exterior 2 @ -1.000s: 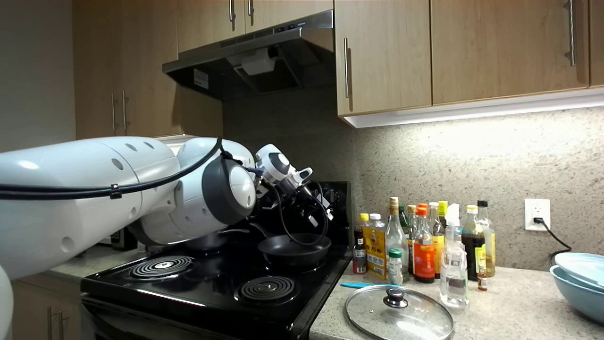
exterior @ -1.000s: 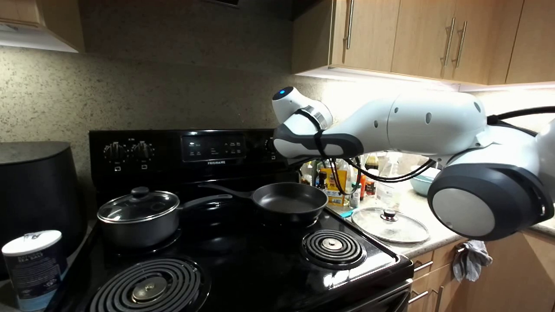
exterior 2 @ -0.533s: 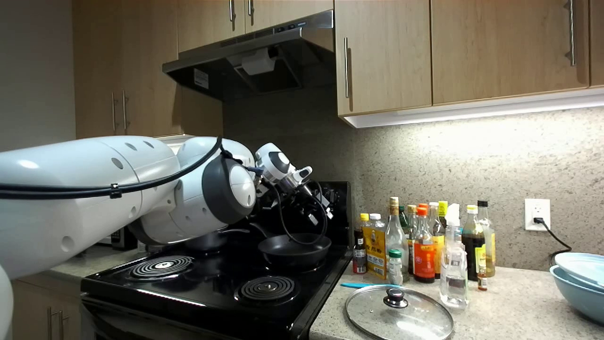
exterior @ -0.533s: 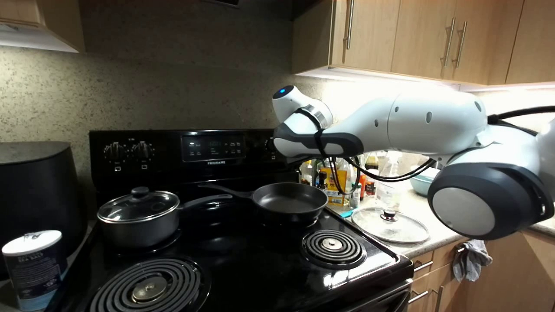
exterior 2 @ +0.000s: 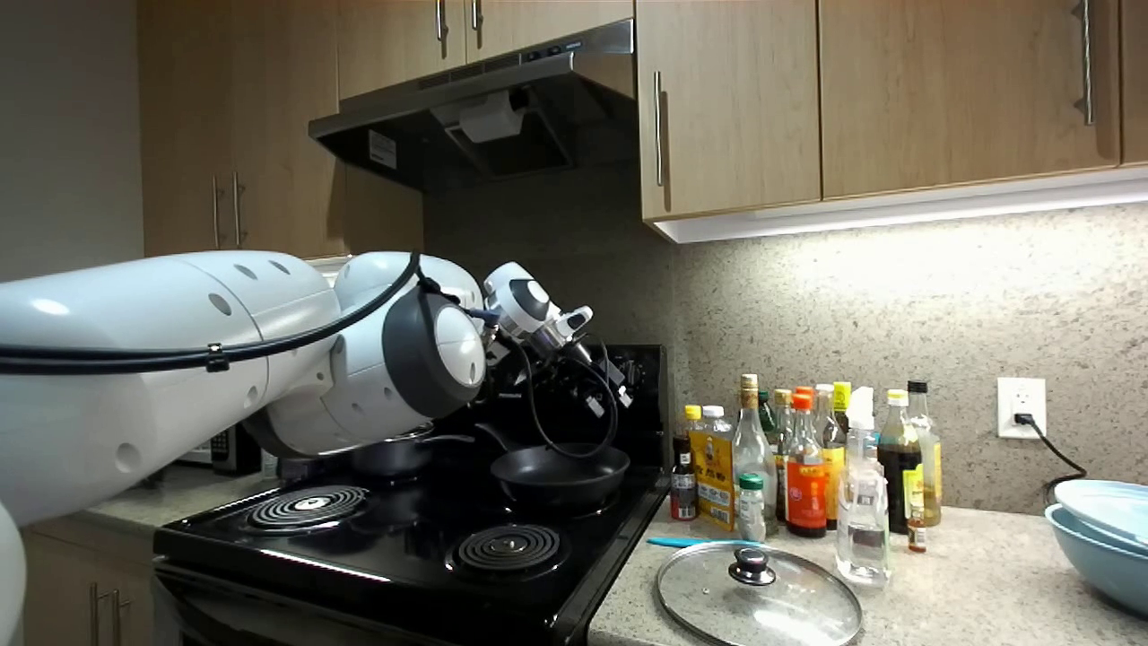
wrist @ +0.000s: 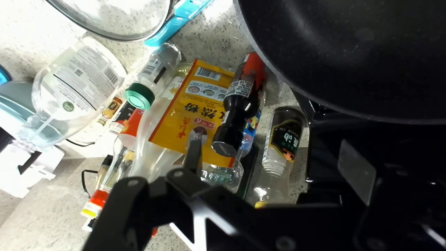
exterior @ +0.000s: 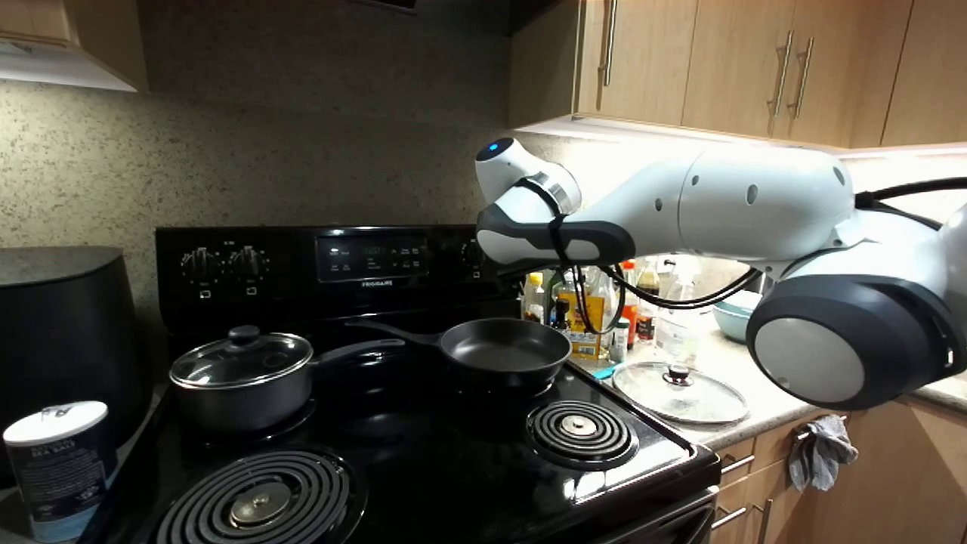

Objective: Move the pan backwards

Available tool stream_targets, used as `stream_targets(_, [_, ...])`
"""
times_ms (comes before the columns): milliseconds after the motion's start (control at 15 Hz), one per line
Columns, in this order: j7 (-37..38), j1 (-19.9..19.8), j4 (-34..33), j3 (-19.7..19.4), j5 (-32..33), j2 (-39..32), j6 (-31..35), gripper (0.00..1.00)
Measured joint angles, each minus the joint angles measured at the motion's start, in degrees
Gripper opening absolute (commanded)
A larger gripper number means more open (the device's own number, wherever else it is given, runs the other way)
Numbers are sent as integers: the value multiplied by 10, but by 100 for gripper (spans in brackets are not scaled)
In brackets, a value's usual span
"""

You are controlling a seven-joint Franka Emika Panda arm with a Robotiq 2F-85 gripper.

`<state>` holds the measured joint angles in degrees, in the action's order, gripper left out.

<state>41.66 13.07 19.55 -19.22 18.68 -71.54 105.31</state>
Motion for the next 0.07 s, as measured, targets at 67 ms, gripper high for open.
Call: stream_targets(67, [0,0,0,0,0,0,0,100])
